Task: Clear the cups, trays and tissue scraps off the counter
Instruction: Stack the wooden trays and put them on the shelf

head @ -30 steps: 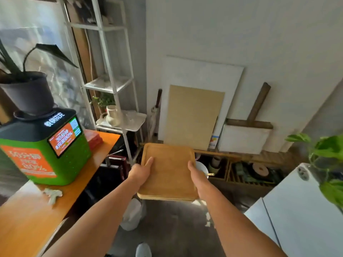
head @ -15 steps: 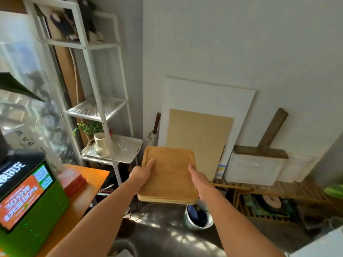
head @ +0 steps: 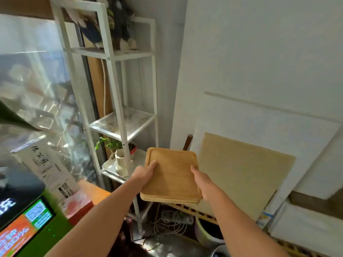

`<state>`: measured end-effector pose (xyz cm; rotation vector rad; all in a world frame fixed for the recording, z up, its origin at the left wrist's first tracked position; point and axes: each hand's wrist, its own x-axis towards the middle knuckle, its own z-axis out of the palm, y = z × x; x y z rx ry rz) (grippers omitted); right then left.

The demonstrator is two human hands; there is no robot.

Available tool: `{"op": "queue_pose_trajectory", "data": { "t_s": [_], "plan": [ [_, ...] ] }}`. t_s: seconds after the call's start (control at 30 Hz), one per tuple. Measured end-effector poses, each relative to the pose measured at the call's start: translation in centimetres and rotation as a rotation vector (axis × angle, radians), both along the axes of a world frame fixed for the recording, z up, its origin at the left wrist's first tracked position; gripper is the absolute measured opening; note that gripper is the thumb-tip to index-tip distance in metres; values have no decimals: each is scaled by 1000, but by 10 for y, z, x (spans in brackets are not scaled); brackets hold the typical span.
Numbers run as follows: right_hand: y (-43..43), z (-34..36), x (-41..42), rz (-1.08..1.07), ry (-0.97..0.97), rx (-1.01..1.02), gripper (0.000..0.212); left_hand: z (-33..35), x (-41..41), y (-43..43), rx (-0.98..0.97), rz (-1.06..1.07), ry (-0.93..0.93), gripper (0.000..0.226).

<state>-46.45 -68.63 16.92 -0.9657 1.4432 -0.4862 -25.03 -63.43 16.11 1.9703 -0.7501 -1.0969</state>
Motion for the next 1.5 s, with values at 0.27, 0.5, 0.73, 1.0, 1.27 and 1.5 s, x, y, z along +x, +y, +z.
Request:
{"op": "queue_pose_trajectory", "data": {
  "t_s": [0.27, 0.5, 0.73, 1.0, 1.27, 1.5],
  "plan": [
    [-195, 23, 84, 193, 43, -79, 79, 31, 63, -145, -36, 271, -38, 82],
    [-326, 72, 158, 447, 18, -76, 77, 55, 111, -232, -99, 543, 101, 75],
    [-379, 79, 229, 646, 73, -78, 78, 43, 139, -254, -166, 819, 182, 75],
    [-395, 71, 286, 766, 18, -15, 72, 37, 166, -256, -204, 1031, 289, 76],
    [-418, 50, 324, 823, 63, -69, 78, 29, 177, -268, -163, 1094, 313, 69],
    [-424, 27, 345, 910, 121, -155, 52, 28, 185, -268, -105, 1130, 263, 55]
  ]
}}
